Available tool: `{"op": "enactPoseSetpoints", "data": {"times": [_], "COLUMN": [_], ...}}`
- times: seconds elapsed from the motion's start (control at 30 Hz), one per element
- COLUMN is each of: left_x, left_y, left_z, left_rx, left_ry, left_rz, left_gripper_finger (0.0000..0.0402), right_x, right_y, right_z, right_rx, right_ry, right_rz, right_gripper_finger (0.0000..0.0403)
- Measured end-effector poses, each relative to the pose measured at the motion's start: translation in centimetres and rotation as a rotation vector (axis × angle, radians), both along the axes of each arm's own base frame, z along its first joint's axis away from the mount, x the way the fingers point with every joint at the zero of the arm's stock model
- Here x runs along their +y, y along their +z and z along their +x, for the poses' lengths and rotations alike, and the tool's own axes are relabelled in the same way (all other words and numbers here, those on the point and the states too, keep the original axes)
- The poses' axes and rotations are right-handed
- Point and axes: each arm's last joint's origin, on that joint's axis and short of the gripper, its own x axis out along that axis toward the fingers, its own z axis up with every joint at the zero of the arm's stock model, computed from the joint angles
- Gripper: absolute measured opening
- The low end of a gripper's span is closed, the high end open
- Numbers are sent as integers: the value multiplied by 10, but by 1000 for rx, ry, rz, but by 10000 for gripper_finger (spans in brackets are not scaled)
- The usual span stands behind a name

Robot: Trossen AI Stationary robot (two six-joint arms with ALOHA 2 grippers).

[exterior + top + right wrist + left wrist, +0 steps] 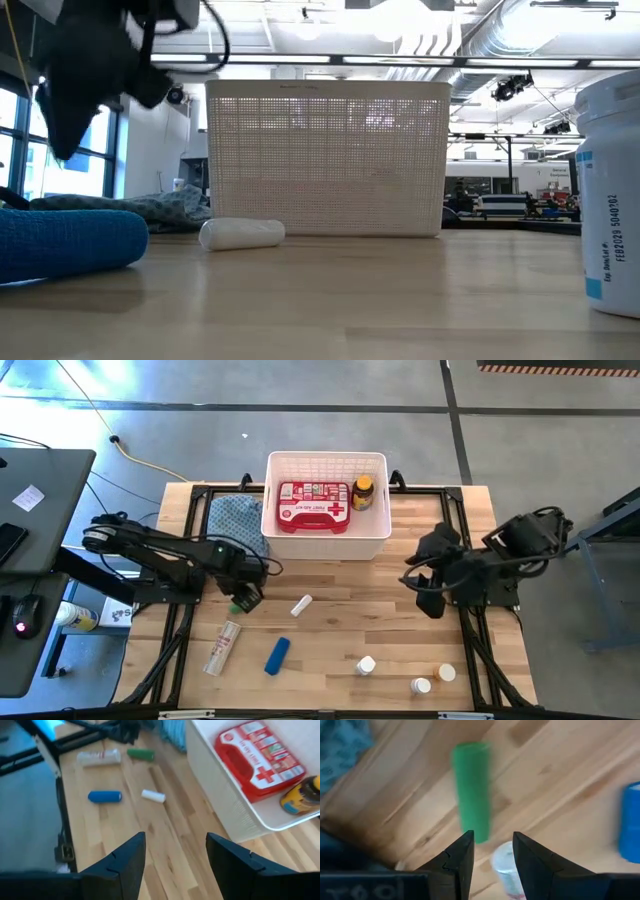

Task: Pick & place medical supplies in basket/bin
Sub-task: Put the green bandage into the white bin

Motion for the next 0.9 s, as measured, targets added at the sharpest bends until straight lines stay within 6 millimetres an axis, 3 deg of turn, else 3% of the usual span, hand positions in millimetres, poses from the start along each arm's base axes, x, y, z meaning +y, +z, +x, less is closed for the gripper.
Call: {"op": "enactPoseSetpoints", "data": {"times": [0.27, 0.63, 0.9], "left_x": [2, 4, 4], "left_y": [-24, -43, -55], "left_z": [-9, -12, -12], "left_rx": [33, 5, -42], "left_ry": [-6, 29, 14], "left_rz": [15, 86, 64], "left_gripper_finger": [183, 292, 274], "right_x": [-4, -19, -24], "right_y": [1, 2, 2], "right_z": [1, 8, 10], "right_rx": [-62, -86, -120], "right_ry": [-133, -253, -338], "right_rz": [-1, 24, 62], "right_gripper_finger": [199, 199, 199]}}
